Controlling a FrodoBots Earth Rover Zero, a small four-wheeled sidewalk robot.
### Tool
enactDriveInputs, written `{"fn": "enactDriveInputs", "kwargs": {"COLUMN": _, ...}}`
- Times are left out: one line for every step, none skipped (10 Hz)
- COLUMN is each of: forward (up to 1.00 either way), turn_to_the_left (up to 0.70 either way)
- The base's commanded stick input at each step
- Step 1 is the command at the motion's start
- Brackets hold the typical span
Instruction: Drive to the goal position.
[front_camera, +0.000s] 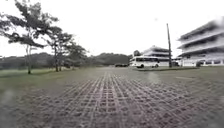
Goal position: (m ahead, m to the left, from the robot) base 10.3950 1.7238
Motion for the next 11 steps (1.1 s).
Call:
{"fn": "enactDriveInputs", "kwargs": {"forward": 0.7, "turn_to_the_left": 0.0}}
{"fn": "enactDriveInputs", "kwargs": {"forward": 0.7, "turn_to_the_left": 0.0}}
{"fn": "enactDriveInputs", "kwargs": {"forward": 0.7, "turn_to_the_left": 0.0}}
{"fn": "enactDriveInputs", "kwargs": {"forward": 0.7, "turn_to_the_left": 0.0}}
{"fn": "enactDriveInputs", "kwargs": {"forward": 0.7, "turn_to_the_left": 0.0}}
{"fn": "enactDriveInputs", "kwargs": {"forward": 0.7, "turn_to_the_left": 0.0}}
{"fn": "enactDriveInputs", "kwargs": {"forward": 0.7, "turn_to_the_left": 0.0}}
{"fn": "enactDriveInputs", "kwargs": {"forward": 0.7, "turn_to_the_left": 0.0}}
{"fn": "enactDriveInputs", "kwargs": {"forward": 0.7, "turn_to_the_left": 0.0}}
{"fn": "enactDriveInputs", "kwargs": {"forward": 0.7, "turn_to_the_left": 0.0}}
{"fn": "enactDriveInputs", "kwargs": {"forward": 0.7, "turn_to_the_left": 0.0}}
